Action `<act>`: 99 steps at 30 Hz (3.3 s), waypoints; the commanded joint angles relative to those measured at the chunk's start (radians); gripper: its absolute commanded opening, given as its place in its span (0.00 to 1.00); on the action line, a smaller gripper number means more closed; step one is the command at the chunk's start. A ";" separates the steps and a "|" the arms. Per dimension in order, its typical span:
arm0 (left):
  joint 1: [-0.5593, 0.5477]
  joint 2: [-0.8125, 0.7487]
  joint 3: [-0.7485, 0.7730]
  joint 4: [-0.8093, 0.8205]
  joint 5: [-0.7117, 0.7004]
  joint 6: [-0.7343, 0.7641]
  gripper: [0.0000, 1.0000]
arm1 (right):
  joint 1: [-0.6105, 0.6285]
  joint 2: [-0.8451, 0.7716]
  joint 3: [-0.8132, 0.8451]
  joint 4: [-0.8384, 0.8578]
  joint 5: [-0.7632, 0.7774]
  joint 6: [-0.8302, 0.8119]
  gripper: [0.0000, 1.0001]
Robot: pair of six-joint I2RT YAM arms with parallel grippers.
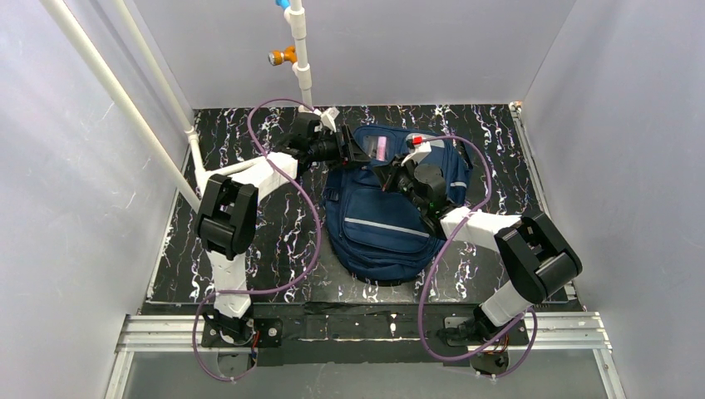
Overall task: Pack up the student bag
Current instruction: Zip the student bag at the center of the board.
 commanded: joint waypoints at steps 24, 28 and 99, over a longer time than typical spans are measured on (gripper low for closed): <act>0.007 0.034 0.048 -0.077 -0.062 0.104 0.07 | -0.120 -0.107 0.119 -0.313 -0.266 -0.172 0.35; 0.015 0.006 0.017 -0.075 -0.057 0.105 0.03 | -0.118 -0.023 0.189 -0.303 -0.369 -0.115 0.54; 0.032 -0.042 0.008 -0.154 -0.090 0.060 0.00 | 0.160 0.247 0.569 -0.802 0.409 -0.195 0.21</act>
